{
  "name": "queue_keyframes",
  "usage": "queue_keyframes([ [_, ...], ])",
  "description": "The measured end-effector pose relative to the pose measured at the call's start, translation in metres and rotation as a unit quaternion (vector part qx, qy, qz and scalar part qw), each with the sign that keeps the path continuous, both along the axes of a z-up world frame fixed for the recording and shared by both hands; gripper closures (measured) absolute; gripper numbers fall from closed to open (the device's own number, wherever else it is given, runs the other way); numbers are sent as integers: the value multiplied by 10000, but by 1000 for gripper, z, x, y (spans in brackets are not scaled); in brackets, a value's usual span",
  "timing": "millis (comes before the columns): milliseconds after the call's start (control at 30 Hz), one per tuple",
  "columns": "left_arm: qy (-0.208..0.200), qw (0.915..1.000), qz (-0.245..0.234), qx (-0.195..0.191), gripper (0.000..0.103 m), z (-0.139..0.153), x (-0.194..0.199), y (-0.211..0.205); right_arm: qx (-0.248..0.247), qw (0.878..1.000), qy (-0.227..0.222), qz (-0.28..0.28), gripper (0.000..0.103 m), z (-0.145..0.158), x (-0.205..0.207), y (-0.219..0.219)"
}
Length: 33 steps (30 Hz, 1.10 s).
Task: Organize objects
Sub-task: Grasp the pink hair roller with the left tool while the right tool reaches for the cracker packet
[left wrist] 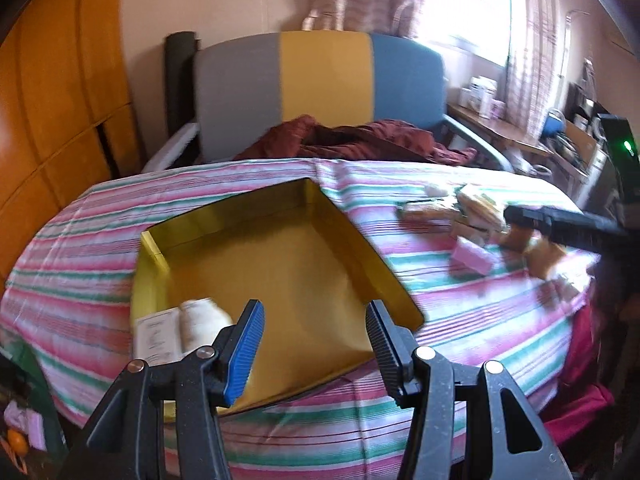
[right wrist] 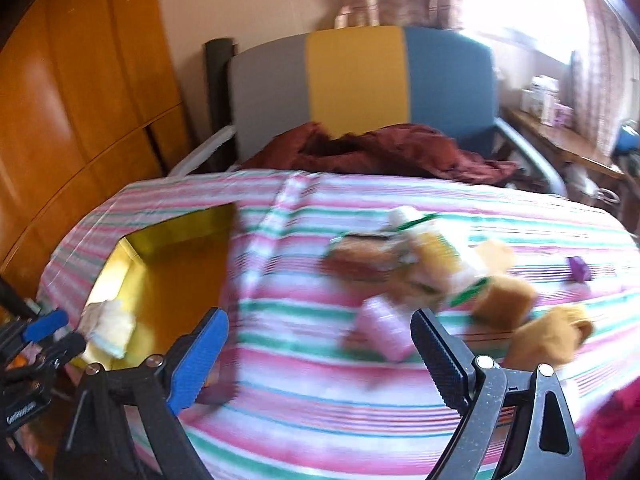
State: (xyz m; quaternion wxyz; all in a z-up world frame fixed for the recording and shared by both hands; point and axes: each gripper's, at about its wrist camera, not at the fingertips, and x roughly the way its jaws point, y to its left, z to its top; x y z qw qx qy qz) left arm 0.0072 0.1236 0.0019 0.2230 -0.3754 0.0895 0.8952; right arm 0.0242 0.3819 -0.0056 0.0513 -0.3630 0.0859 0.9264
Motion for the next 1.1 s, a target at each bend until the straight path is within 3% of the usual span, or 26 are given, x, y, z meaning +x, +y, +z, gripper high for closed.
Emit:
queue_keyframes([
  [367,-283,9934,-1112,-16,49,-7,-2,84,188,9924,206,-1196,8,16,14,122],
  [533,-590,9873,-1475,-41,33,-21,-12,127,-124,9879,266,-1521,8,-4,19,158],
  [600,-650,9844,-1626,-159,24,-30,-14,147,-272,9865,258,-1596,8,-11,21,167],
  [867,-764,9697,-2244,-587,22,-62,-29,214,-571,9859,241,-1555,4,-16,22,174],
  [1100,-803,9618,-2473,-859,21,-82,-53,249,-643,9865,162,-1497,2,-19,20,174],
])
